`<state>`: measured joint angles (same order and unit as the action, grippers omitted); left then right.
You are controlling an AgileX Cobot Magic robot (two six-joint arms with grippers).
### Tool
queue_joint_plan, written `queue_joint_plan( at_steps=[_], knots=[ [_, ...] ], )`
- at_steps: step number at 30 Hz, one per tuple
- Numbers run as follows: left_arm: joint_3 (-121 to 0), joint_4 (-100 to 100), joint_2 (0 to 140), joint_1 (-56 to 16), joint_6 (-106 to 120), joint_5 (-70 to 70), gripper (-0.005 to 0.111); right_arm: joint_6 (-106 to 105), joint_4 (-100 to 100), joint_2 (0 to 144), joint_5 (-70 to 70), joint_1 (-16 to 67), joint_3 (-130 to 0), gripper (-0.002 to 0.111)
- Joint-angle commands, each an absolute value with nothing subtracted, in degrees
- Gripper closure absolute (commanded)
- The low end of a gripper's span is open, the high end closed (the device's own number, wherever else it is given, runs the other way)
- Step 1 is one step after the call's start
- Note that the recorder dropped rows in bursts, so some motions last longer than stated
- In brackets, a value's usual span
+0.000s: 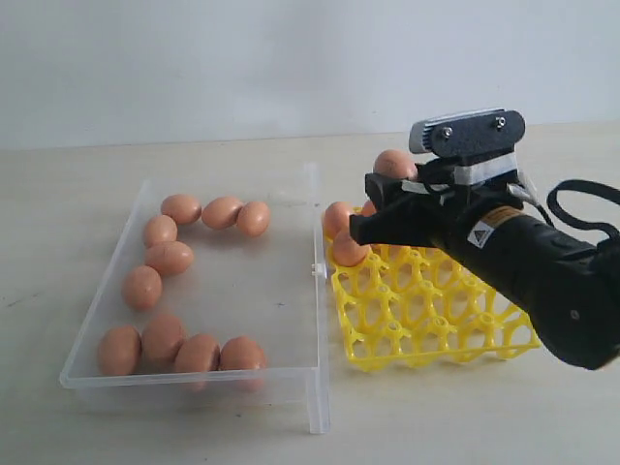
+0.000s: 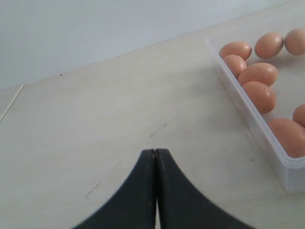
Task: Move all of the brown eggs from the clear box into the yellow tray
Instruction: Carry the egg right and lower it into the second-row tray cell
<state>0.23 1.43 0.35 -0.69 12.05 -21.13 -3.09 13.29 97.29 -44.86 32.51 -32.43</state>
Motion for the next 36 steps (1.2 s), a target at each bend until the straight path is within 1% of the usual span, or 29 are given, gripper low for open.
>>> queue_joint_plan(
  at_steps=[1, 5, 14, 22, 32, 33, 36],
  knots=[
    [0.0, 1.43, 0.0, -0.59, 11.75, -20.8, 0.107, -1.85, 12.94, 99.85, -48.58, 30.71, -30.68, 0.108],
    [0.0, 1.43, 0.0, -0.59, 11.75, -20.8, 0.107, -1.85, 13.54, 104.05, -52.56, 30.49, -30.79, 0.108],
    [0.0, 1.43, 0.0, -0.59, 11.75, -20.8, 0.107, 0.58, 13.42, 109.46, -55.33, 30.49, -31.53, 0.108],
    [0.0, 1.43, 0.0, -0.59, 11.75, -20.8, 0.107, 3.24, 12.94, 112.92, -53.59, 30.49, -36.3, 0.108],
    [0.0, 1.43, 0.0, -0.59, 11.75, -20.8, 0.107, 3.71, 12.97, 114.99, -52.71, 29.15, -36.98, 0.108],
    [0.0, 1.43, 0.0, -0.59, 11.75, -20.8, 0.107, 4.25, 12.97, 114.99, -52.18, 29.15, -37.18, 0.108],
    [0.0, 1.43, 0.0, -0.59, 11.75, -20.8, 0.107, 5.15, 11.41, 115.58, -49.25, 28.89, -39.3, 0.102]
  ],
)
